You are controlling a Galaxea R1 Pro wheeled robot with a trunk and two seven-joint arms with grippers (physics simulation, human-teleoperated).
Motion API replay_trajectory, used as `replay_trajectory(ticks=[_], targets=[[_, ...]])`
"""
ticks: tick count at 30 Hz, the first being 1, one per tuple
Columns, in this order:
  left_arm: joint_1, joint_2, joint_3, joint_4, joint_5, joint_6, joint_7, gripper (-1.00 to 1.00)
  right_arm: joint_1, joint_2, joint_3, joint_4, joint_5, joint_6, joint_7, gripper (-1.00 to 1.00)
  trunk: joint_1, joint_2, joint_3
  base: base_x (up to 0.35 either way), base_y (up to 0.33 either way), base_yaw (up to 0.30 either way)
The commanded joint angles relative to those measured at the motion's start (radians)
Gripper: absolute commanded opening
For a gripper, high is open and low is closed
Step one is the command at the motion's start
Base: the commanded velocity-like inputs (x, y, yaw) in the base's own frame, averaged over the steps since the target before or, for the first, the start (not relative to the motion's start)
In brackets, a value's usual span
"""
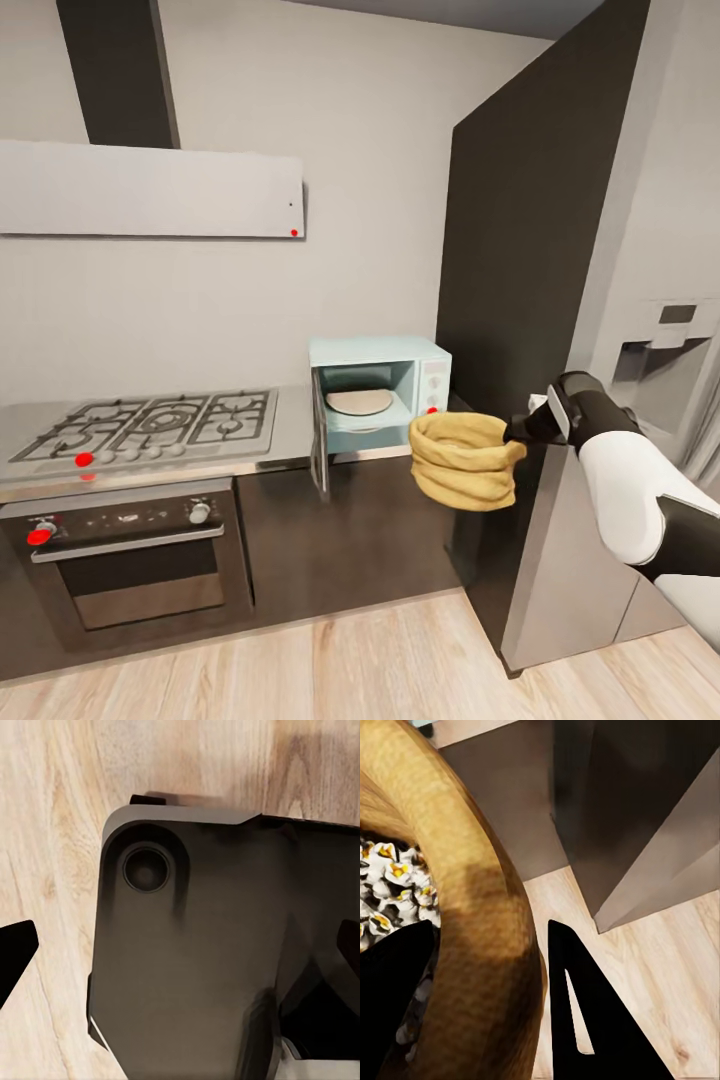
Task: In the kitchen, take the popcorn bag from the countertop, put it into the microwave, and heat it until the popcorn is cooked so the cooked popcorn ends up inside the bag.
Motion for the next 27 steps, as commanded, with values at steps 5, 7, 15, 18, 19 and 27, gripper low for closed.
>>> replay_trajectory(ticks=[5,7,15,18,19,27], targets=[[0.000,0.000,0.000,0.000,0.009,-0.002,0.000,1.00,-0.001,0.013,-0.005,-0.024,0.010,0.003,0.006,-1.00,0.000,-0.001,-0.001,0.000,0.000,0.000],[0.000,0.000,0.000,0.000,0.009,-0.002,0.000,1.00,-0.001,0.016,-0.004,-0.050,0.010,0.003,0.005,-1.00,0.000,-0.001,-0.001,0.000,0.000,0.000],[0.000,0.000,0.000,0.000,0.009,-0.002,0.000,1.00,-0.001,0.021,-0.004,-0.100,0.009,0.003,0.005,-1.00,0.000,-0.001,-0.001,0.003,0.000,0.000],[0.000,0.000,0.000,0.001,0.009,-0.002,-0.001,1.00,-0.001,0.022,-0.004,-0.101,0.008,0.003,0.005,-1.00,0.000,-0.001,-0.001,0.167,0.033,0.000],[0.000,0.000,0.000,0.000,0.009,-0.002,-0.001,1.00,-0.001,0.022,-0.004,-0.101,0.007,0.003,0.005,-1.00,0.000,-0.001,-0.001,0.272,0.082,0.000],[0.000,0.000,0.000,0.000,0.009,-0.001,-0.001,1.00,-0.001,0.026,-0.004,-0.101,0.004,0.003,0.008,-1.00,0.000,-0.001,-0.001,0.305,0.098,0.000]])
